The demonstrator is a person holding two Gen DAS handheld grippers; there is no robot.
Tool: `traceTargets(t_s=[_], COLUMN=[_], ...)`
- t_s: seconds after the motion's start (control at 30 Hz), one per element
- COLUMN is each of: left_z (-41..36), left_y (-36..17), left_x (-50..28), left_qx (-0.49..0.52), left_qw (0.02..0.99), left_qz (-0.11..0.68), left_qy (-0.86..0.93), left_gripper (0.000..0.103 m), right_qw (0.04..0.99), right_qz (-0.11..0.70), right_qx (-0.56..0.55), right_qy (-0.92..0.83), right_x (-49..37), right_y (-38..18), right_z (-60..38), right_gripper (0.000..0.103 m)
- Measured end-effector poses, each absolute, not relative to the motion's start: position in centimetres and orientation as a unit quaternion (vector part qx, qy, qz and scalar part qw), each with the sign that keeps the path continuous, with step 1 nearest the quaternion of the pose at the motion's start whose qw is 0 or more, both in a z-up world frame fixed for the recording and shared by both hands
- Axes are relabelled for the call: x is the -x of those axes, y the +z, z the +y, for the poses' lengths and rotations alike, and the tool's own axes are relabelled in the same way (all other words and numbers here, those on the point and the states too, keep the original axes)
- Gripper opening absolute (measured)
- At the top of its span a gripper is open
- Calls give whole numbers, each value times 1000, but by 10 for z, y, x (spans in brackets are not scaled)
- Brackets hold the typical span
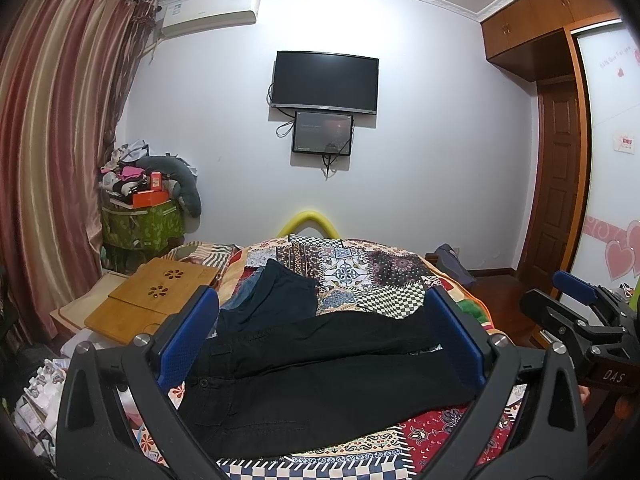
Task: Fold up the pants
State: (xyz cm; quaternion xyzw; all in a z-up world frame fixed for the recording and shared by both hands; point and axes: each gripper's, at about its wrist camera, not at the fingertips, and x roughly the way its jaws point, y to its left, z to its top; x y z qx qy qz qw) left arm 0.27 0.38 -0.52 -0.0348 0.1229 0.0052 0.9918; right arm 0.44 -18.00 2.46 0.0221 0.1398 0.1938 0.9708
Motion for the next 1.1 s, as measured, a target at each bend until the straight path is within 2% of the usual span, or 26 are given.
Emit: traceTargets(t_s=[0.57, 0.8, 1.1], left_z=[18, 50, 123], left_y=[-14, -34, -82], left_x=[-27, -80, -176], left_qx=[50, 69, 75], left_qw=[988, 979, 955], left_qz=[144, 189, 270], left_qy=[4, 27, 99], left_gripper=[103, 103, 103], right_qw=[969, 966, 962], right_qz=[154, 174, 210], right_qx=[-21, -18, 39], right_qy=[191, 192, 168], right_x=[-18, -52, -118], right_y=[19, 6, -27], right_z=[-178, -175, -167], right_gripper=[103, 103, 103])
